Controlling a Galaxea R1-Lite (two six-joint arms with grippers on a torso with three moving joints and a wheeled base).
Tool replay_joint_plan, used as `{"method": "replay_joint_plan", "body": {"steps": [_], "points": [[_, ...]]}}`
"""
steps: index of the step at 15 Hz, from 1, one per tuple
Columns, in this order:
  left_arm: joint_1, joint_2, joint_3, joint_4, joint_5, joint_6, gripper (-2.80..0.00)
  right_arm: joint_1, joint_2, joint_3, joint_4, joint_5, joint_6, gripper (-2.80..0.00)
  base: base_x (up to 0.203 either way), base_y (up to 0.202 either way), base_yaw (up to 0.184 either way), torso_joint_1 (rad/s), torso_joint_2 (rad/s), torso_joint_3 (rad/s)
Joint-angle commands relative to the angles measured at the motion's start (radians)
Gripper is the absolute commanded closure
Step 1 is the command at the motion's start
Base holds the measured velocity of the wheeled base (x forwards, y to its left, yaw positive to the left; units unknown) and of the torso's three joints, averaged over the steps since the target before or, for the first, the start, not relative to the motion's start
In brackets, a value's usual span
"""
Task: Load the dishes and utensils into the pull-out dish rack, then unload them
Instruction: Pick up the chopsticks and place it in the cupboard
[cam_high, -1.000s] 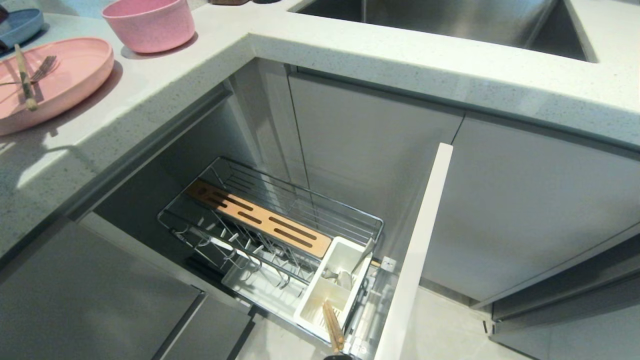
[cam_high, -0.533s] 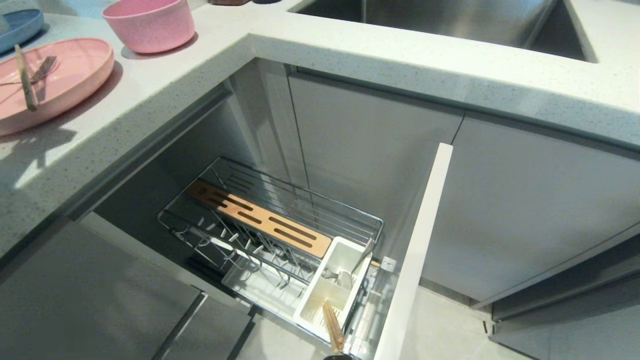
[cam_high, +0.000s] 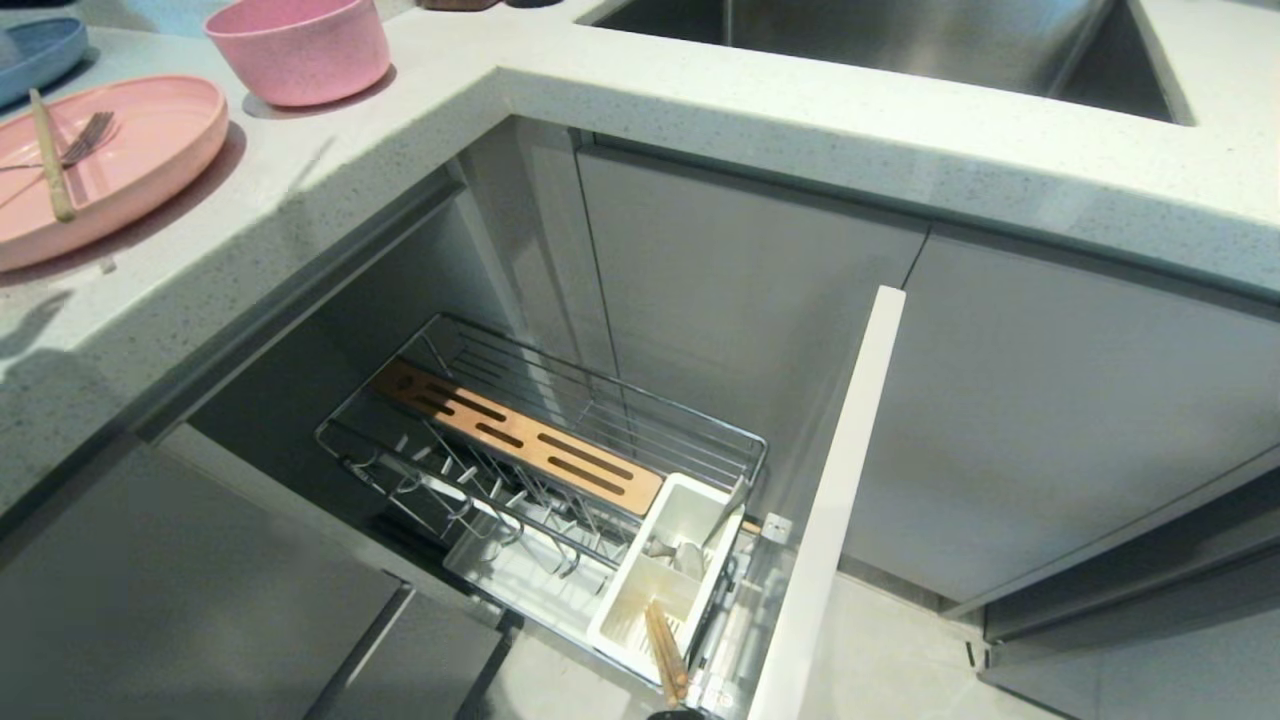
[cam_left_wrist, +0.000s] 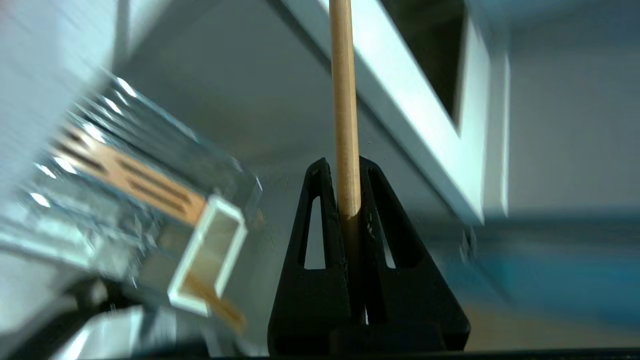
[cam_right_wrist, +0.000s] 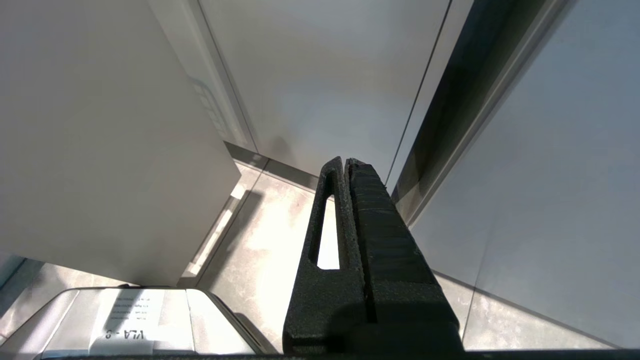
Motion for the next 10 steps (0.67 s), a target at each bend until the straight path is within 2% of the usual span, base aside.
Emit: {"method": "replay_joint_plan", "body": {"steps": [1, 2, 3, 5, 10], "points": [[-0.008, 0.003, -0.007, 0.064, -0.151, -0.001, 0.00, 0.000, 0.000, 0.002, -0.001, 0.000, 0.000, 0.00, 0.000, 0.000, 0.000, 0.000, 0.00, 0.000], [-0.009, 0.016, -0.011, 0.105, -0.211, 0.004, 0.00, 0.000, 0.000, 0.002, -0.001, 0.000, 0.000, 0.00, 0.000, 0.000, 0.000, 0.000, 0.00, 0.000], [-0.009, 0.030, -0.013, 0.142, -0.237, 0.018, 0.00, 0.000, 0.000, 0.002, 0.000, -0.001, 0.000, 0.00, 0.000, 0.000, 0.000, 0.000, 0.00, 0.000], [-0.010, 0.061, -0.013, 0.225, -0.242, 0.080, 0.00, 0.000, 0.000, 0.002, -0.001, 0.000, 0.001, 0.00, 0.000, 0.000, 0.000, 0.000, 0.00, 0.000], [-0.014, 0.127, -0.008, 0.555, -0.241, 0.347, 0.00, 0.000, 0.000, 0.002, 0.000, 0.000, 0.001, 0.00, 0.000, 0.000, 0.000, 0.000, 0.00, 0.000]]}}
